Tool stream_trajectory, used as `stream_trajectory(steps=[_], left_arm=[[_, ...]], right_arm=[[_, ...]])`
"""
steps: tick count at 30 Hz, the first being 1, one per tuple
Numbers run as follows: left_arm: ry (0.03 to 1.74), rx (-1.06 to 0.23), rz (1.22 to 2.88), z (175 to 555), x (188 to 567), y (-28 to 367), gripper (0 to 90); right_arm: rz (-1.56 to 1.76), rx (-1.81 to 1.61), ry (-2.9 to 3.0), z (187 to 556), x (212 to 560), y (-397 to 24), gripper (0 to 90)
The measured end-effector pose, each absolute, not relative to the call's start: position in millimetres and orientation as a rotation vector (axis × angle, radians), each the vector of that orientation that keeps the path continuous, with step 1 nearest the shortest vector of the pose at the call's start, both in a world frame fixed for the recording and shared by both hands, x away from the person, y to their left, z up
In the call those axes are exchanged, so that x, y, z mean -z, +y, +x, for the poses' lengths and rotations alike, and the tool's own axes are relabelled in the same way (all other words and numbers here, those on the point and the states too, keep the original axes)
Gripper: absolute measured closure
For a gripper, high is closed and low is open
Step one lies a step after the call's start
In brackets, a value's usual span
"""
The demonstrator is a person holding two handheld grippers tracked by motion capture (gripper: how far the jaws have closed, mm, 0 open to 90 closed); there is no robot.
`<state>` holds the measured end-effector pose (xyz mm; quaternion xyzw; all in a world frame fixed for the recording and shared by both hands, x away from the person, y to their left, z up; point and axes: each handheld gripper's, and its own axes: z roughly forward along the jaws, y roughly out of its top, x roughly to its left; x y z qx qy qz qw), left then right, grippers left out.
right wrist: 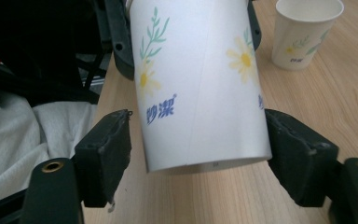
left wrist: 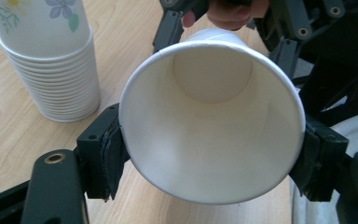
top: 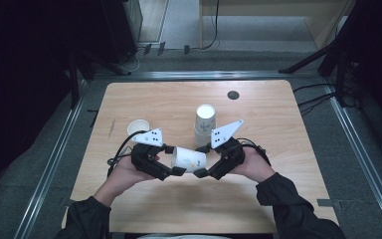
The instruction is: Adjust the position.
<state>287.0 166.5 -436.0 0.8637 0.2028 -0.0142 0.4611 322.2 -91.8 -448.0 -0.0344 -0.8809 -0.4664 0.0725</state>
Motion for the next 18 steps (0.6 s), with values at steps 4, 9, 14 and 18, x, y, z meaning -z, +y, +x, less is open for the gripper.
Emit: stream_trajectory(steps=[4, 9, 14, 18], left_arm=[[0.487, 0.024, 2.160, 289.7, 433.8, 165.1, 24.4], [0.460, 0.001, 2.221, 292.6, 432.2, 158.1, 24.3], [0.418, -0.004, 2.293, 296.7, 432.2, 147.9, 24.4], [0.398, 0.007, 2.343, 301.0, 434.7, 138.7, 24.3]], right_arm=[[-0.122, 1.372, -2.687, 320.1, 449.5, -94.9, 24.1], [-0.163, 1.348, -2.722, 318.3, 454.7, -101.9, 24.2], [-0.220, 1.315, -2.760, 315.6, 458.9, -109.0, 24.6], [-0.249, 1.295, -2.782, 312.9, 462.1, -113.9, 24.9]])
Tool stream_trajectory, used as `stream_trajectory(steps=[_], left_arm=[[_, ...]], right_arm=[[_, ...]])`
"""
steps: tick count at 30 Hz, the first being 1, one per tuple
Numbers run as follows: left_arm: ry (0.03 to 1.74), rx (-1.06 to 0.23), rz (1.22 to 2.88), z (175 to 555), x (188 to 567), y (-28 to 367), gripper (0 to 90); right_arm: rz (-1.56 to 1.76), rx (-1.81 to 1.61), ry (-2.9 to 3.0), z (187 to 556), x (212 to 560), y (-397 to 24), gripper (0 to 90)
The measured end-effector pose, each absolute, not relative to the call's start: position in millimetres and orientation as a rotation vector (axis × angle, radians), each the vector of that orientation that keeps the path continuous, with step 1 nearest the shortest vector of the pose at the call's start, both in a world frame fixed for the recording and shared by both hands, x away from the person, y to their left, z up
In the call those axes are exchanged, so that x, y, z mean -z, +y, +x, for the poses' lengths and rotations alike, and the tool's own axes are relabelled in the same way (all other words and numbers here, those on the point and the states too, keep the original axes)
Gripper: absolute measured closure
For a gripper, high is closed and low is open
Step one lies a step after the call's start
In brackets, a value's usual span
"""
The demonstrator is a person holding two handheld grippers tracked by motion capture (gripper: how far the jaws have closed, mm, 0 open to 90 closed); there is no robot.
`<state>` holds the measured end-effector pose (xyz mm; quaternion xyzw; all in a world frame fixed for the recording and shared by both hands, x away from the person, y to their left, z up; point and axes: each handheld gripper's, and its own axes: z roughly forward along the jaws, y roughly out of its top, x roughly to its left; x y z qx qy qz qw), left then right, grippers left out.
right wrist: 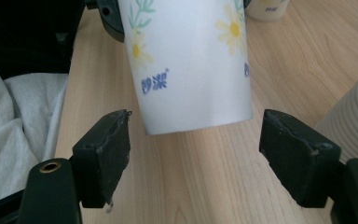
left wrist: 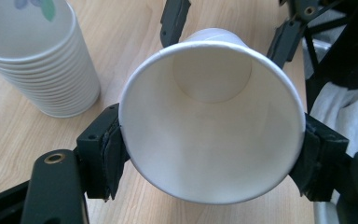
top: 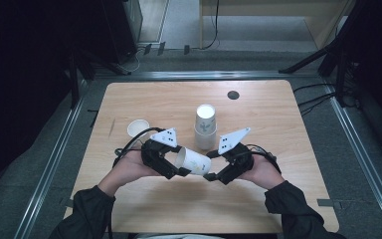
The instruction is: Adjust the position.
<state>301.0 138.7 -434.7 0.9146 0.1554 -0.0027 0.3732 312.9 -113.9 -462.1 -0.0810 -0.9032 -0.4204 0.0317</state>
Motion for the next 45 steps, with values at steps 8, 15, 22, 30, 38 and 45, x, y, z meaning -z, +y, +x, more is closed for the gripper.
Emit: stream_trajectory(steps=[8, 15, 22, 30, 38, 45], left_arm=[[0.353, 0.001, 2.441, 307.2, 438.8, 117.5, 24.4], [0.319, 0.031, 2.484, 308.5, 442.7, 102.8, 24.4], [0.265, 0.029, 2.541, 303.7, 446.7, 94.0, 24.4], [0.242, 0.030, 2.541, 301.1, 447.7, 92.3, 24.3], [0.247, 0.032, 2.495, 303.9, 444.8, 96.9, 15.5], [0.290, -0.009, 2.426, 305.5, 438.0, 101.8, 10.5]], right_arm=[[-0.309, 1.261, -2.811, 307.3, 469.6, -119.8, 25.0], [-0.324, 1.228, -2.828, 303.0, 475.9, -119.6, 25.3], [-0.280, 1.176, -2.855, 299.6, 482.7, -111.8, 29.0], [-0.231, 1.143, -2.868, 298.0, 485.0, -108.6, 35.2], [-0.249, 1.178, -2.866, 299.7, 480.4, -111.9, 34.9], [-0.294, 1.270, -2.816, 303.0, 472.3, -121.6, 34.8]])
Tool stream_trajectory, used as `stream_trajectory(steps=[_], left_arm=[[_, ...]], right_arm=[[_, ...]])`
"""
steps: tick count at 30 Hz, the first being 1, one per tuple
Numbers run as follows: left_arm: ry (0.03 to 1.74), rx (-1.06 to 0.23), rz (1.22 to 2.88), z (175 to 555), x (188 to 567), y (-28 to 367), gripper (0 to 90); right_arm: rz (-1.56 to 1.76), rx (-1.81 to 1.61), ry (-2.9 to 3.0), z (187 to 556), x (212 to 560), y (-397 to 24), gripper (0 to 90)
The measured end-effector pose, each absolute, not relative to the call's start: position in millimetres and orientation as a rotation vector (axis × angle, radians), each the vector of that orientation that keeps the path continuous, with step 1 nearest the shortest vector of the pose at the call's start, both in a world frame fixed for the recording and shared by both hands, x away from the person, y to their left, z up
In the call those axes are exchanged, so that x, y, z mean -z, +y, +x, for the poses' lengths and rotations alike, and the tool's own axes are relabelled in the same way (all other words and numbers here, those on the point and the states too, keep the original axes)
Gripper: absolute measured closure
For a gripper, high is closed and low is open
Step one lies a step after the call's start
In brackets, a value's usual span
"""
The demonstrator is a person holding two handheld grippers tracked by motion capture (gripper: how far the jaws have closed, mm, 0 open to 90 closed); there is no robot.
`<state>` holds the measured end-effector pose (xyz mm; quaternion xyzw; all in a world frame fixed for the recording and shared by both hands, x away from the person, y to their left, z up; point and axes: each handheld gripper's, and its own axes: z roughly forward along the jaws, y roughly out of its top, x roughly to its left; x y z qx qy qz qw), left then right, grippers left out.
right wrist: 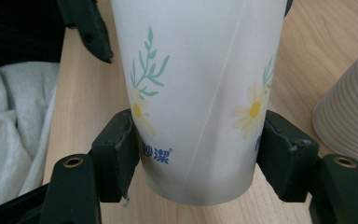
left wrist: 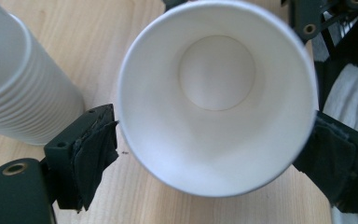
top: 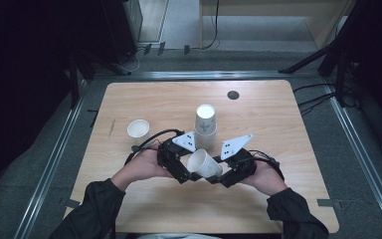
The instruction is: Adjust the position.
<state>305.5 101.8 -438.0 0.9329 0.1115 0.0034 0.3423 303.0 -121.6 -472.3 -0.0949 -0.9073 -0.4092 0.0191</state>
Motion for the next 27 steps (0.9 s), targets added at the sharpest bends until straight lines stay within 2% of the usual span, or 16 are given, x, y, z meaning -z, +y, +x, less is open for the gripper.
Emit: stream_trajectory(steps=[4, 14, 27], left_arm=[[0.310, 0.032, 2.362, 306.4, 434.9, 106.5, 10.7], [0.353, 0.028, 2.294, 304.5, 432.1, 113.6, 11.8], [0.440, -0.003, 2.162, 289.9, 431.3, 131.5, 12.6]], right_arm=[[-0.290, 1.314, -2.800, 303.6, 468.4, -126.2, 34.8], [-0.301, 1.370, -2.775, 305.5, 461.7, -131.4, 34.7], [-0.168, 1.426, -2.684, 314.5, 454.0, -112.6, 34.5]])
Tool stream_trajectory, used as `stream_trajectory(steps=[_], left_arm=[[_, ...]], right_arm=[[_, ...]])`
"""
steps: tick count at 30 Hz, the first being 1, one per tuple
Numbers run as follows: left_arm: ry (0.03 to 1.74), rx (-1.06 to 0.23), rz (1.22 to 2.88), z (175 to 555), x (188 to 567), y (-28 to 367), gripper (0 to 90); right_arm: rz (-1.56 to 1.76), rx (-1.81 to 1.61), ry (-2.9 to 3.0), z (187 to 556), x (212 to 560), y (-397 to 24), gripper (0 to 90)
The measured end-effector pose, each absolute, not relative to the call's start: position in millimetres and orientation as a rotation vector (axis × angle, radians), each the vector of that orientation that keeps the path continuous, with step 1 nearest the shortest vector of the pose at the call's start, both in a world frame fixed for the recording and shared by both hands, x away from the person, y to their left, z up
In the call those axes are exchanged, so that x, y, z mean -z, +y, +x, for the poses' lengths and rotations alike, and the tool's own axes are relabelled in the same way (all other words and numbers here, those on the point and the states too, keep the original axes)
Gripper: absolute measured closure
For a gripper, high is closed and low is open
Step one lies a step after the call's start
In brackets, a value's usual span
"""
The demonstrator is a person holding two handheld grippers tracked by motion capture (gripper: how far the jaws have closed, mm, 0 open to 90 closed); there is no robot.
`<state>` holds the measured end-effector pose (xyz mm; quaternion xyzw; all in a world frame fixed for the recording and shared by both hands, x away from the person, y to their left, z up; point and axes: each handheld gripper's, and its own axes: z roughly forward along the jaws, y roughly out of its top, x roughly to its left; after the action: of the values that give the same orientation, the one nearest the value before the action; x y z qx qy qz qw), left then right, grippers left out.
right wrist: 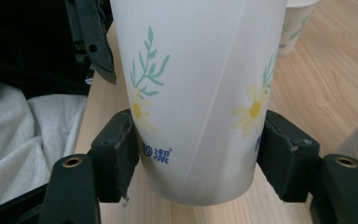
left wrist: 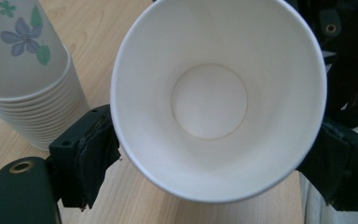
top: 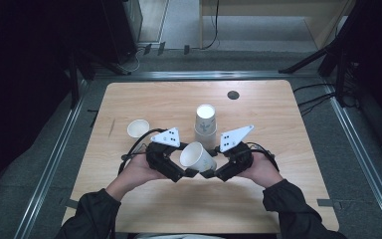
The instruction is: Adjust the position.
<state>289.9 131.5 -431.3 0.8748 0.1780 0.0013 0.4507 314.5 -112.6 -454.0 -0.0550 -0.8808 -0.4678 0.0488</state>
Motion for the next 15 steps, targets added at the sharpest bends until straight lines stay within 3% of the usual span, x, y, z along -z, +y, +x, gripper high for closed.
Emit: stream_trajectory(steps=[10, 15], left_arm=[[0.502, -0.016, 2.065, 281.8, 430.2, 140.2, 14.7], [0.506, -0.008, 2.044, 280.1, 429.6, 144.4, 21.3]], right_arm=[[-0.065, 1.420, -2.622, 318.7, 453.5, -91.8, 34.5], [-0.046, 1.418, -2.605, 320.7, 453.6, -87.6, 34.7]])
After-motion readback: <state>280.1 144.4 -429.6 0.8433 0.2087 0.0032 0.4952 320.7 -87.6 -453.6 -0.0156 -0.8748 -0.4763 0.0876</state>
